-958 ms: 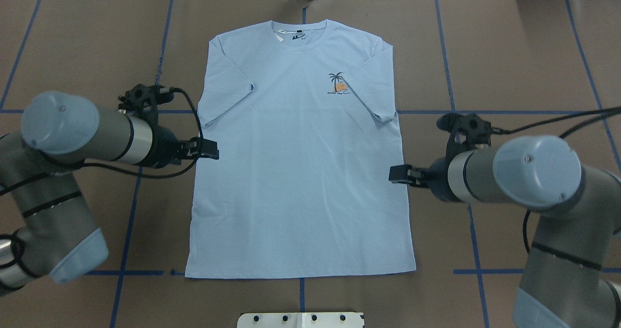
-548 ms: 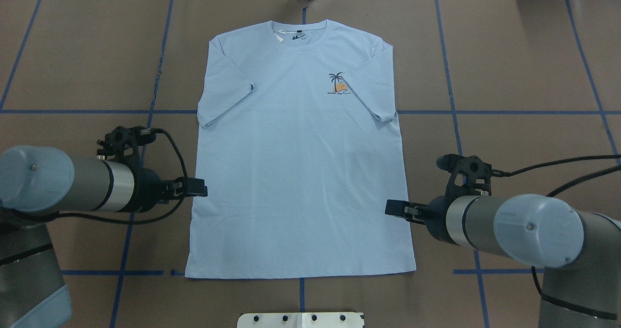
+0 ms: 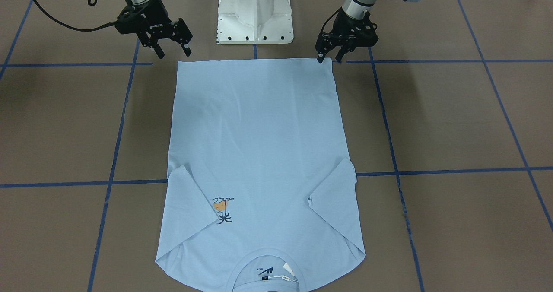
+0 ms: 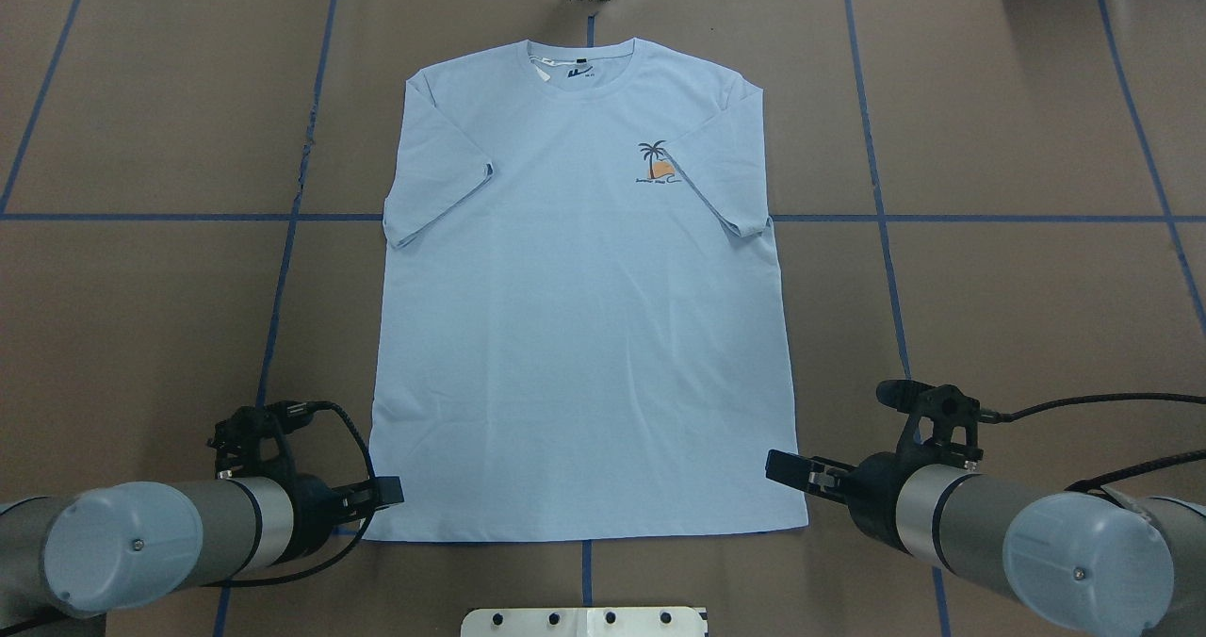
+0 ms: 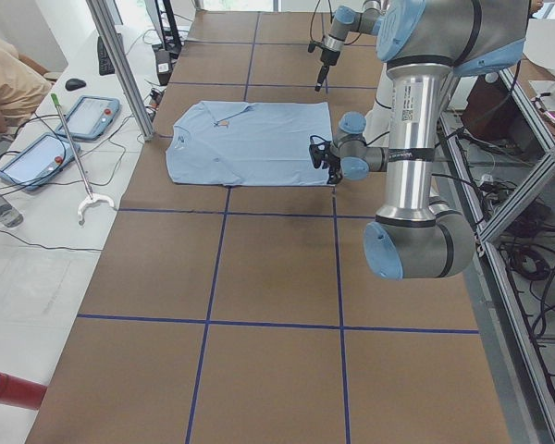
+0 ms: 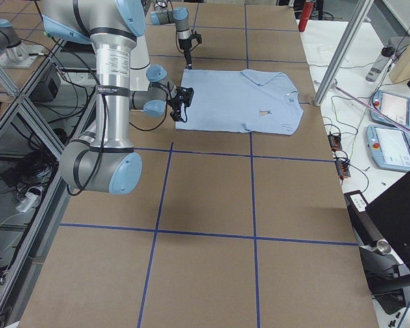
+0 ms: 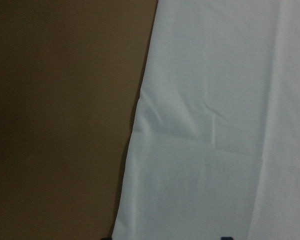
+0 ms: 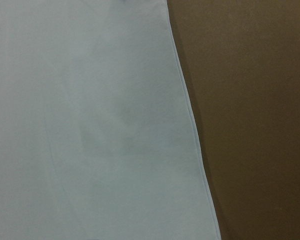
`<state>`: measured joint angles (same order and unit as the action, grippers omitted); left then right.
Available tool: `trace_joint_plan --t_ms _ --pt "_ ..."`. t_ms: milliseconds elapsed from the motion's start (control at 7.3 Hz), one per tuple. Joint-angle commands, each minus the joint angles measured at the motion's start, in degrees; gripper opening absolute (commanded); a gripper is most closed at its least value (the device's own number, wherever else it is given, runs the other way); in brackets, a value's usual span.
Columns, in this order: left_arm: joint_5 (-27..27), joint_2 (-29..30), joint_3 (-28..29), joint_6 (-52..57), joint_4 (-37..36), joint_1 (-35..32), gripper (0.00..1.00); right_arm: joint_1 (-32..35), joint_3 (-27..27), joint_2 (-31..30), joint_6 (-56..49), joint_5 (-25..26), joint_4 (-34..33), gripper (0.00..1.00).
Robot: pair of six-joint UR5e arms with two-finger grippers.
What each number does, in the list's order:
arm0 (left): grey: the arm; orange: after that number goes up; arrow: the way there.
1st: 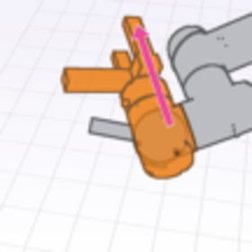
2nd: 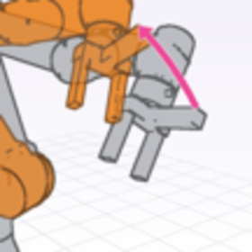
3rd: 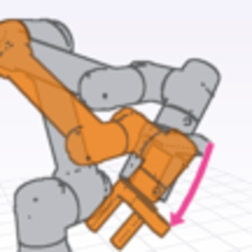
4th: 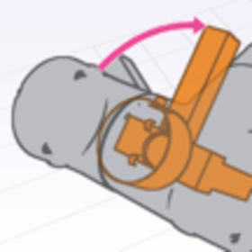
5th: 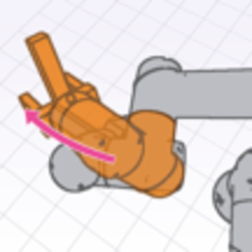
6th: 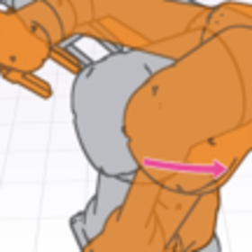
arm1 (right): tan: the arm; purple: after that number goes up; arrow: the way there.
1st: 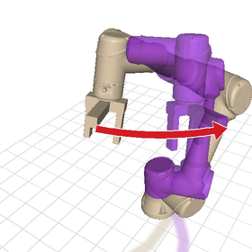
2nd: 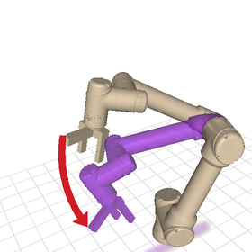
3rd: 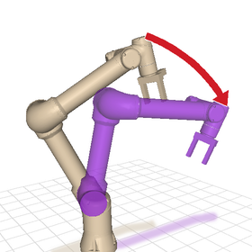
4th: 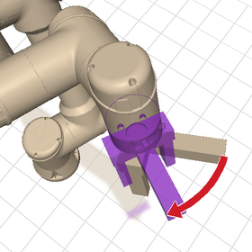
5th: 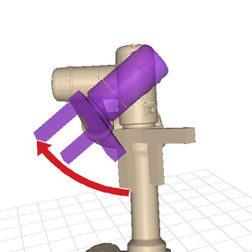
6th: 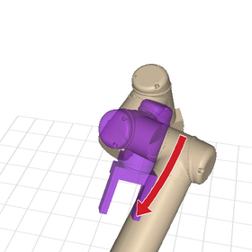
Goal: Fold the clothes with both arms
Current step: 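Move both grippers down to the shirt's hem corners nearest the robot, then grasp the hem corners with both grippers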
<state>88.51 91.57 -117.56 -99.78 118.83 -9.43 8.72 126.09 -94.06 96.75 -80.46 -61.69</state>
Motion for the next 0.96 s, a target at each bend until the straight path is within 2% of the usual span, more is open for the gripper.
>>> trace_joint_plan --t_ms 0,411,821 --pt "-0.62 0.10 0.67 -0.33 -0.09 1.17 0.64 -0.11 -0.05 -0.07 0.02 0.13 0.08 1.00" --pt "-0.88 0.36 1.72 -0.24 -0.18 1.70 0.59 -0.02 -0.05 0.01 0.02 0.13 0.08 1.00" --pt "-0.88 0.45 1.90 -0.33 -0.18 2.05 0.59 -0.02 -0.05 -0.08 0.02 0.13 0.08 1.00"
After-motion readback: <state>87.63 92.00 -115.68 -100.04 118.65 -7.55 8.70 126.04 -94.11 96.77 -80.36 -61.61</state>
